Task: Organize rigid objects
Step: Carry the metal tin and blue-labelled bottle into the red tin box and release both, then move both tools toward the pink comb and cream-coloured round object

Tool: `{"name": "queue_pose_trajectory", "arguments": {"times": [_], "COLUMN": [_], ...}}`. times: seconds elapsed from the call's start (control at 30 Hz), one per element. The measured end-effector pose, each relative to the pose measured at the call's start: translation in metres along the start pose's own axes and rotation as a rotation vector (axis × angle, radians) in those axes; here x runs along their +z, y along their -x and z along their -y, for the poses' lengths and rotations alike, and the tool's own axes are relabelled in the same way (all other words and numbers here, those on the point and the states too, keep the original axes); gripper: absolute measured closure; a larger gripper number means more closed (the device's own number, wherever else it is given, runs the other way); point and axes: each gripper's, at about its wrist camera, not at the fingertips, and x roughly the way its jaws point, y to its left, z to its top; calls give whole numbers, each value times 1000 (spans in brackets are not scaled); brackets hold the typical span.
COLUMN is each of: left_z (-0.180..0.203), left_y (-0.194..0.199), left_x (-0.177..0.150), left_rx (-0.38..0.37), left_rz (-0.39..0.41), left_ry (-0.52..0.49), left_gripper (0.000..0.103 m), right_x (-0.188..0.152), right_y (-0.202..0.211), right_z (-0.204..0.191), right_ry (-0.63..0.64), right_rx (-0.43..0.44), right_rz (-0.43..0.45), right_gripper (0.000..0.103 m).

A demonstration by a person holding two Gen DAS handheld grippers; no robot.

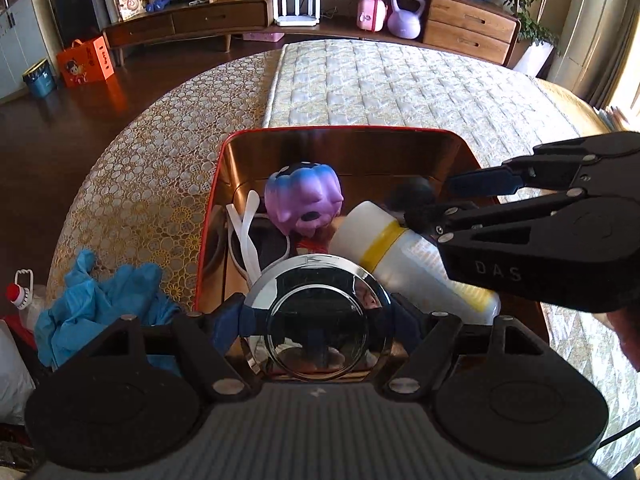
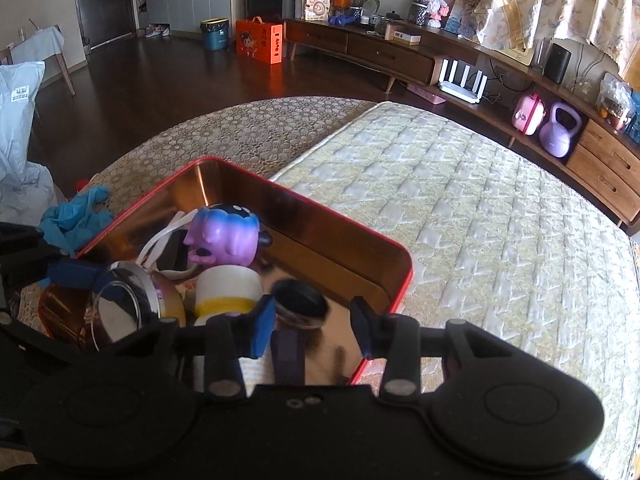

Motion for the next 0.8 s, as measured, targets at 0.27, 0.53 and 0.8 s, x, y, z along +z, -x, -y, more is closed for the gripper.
{"name": "queue_pose_trajectory", "arguments": {"times": [0.27, 0.53, 0.8], "left_z": [2, 4, 8], "left_y": [-1, 7, 25], "left_x": [-1, -3, -6], "left_rx": [16, 20, 31], "left_rz": [-6, 3, 41], "left_ry": [-18, -8, -2], "left_gripper": [26, 24, 24], "right_x": [-9, -19, -31], "right_y": [27, 51, 78], "right_z": [7, 8, 8], "right_ry": [-49, -99, -133], "right_rx": [39, 69, 79], "right_rz": [35, 55, 85], "right_gripper": [60, 53, 49]}}
